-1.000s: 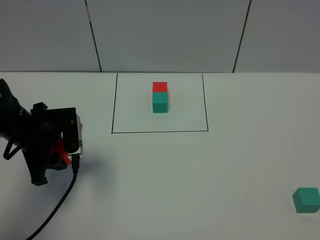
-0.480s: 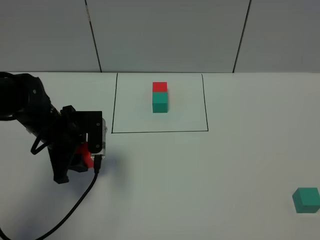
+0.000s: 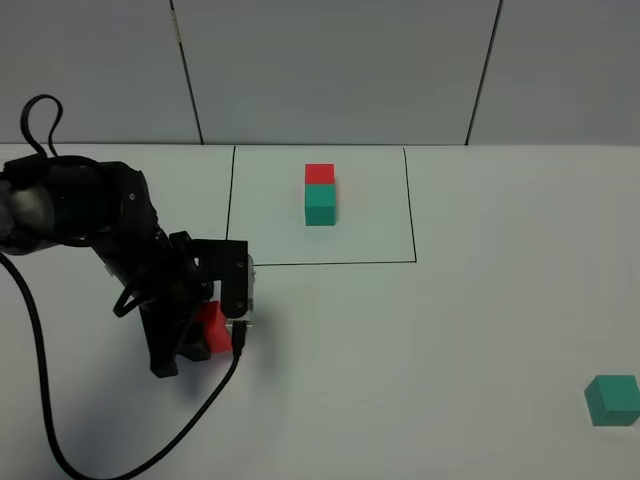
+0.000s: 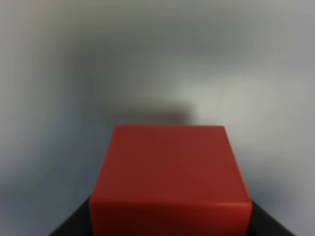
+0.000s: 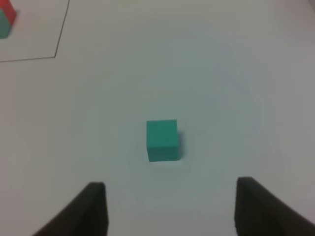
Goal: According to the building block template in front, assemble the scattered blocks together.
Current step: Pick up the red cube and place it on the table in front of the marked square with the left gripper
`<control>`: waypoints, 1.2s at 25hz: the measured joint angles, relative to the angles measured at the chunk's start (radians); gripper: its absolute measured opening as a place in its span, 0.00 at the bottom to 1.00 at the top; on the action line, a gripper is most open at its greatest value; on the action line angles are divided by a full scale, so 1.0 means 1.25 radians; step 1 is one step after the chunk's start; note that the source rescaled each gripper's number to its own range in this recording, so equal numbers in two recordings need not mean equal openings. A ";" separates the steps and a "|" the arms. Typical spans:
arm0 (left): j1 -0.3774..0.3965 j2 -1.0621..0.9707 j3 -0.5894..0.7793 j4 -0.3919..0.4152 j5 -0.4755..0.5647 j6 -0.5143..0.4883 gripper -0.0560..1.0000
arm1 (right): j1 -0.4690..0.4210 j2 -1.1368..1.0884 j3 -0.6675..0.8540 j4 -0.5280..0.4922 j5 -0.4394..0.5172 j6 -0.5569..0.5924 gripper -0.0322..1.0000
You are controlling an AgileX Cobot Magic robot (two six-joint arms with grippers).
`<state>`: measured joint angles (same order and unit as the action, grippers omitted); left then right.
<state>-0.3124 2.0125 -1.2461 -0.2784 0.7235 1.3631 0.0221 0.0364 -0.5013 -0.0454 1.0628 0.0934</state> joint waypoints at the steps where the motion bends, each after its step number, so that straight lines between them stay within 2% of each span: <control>1: -0.005 0.006 -0.004 0.013 0.002 -0.011 0.05 | 0.000 0.000 0.000 0.000 0.000 0.000 0.41; 6: -0.039 0.045 -0.045 0.106 0.037 -0.109 0.05 | 0.000 0.000 0.000 0.000 0.000 0.000 0.41; 9: -0.054 0.070 -0.085 0.139 0.079 -0.155 0.05 | 0.000 0.000 0.000 0.000 0.000 0.000 0.41; 17: -0.059 0.088 -0.109 0.148 0.107 -0.162 0.05 | 0.000 0.000 0.000 0.000 0.000 0.000 0.41; 30: -0.064 0.088 -0.110 0.155 0.077 -0.167 0.05 | 0.000 0.000 0.000 0.000 0.000 0.000 0.41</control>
<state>-0.3923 2.1222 -1.3837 -0.0846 0.8202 1.1541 0.0221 0.0364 -0.5013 -0.0454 1.0628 0.0934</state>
